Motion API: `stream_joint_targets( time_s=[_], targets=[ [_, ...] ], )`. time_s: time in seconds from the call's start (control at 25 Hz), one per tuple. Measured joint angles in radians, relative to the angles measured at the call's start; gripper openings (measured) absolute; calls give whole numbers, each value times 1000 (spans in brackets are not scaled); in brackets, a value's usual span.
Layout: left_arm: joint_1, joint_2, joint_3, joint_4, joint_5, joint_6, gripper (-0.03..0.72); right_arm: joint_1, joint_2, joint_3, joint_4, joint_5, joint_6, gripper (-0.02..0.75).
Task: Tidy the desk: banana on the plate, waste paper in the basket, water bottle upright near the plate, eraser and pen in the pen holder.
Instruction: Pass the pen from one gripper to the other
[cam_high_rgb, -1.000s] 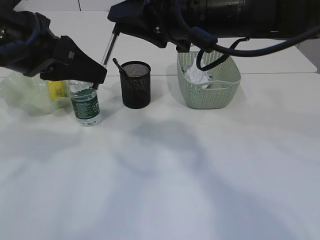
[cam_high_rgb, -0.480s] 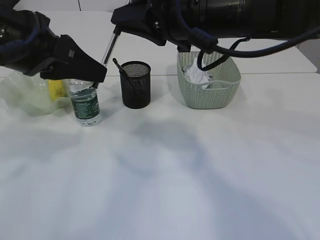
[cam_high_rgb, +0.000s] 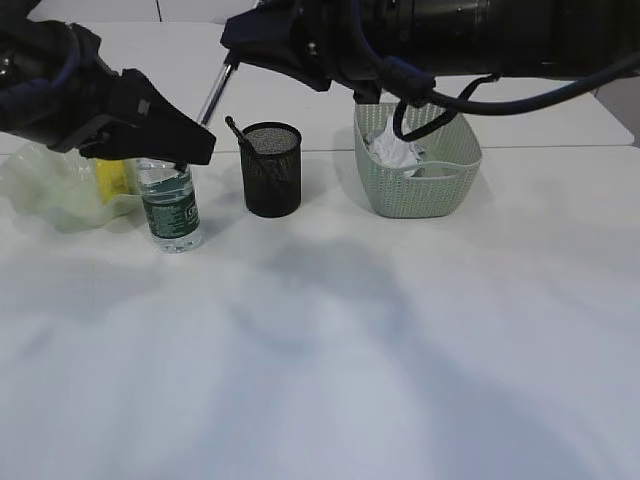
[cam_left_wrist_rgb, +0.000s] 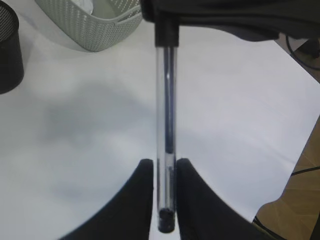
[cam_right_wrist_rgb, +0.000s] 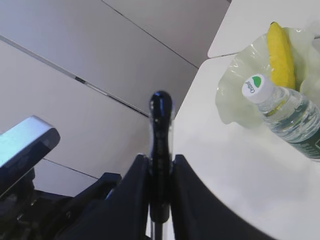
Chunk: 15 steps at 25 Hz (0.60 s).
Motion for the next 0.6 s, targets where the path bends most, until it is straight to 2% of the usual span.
stream_joint_targets(
  time_s=[0.24, 0.6],
  targets=[
    [0, 0, 0, 0, -1, 0, 268, 0, 0, 0, 6, 5, 0, 92],
    [0, 0, 0, 25, -2, 2, 309, 0, 0, 0, 6, 5, 2, 92]
  ],
)
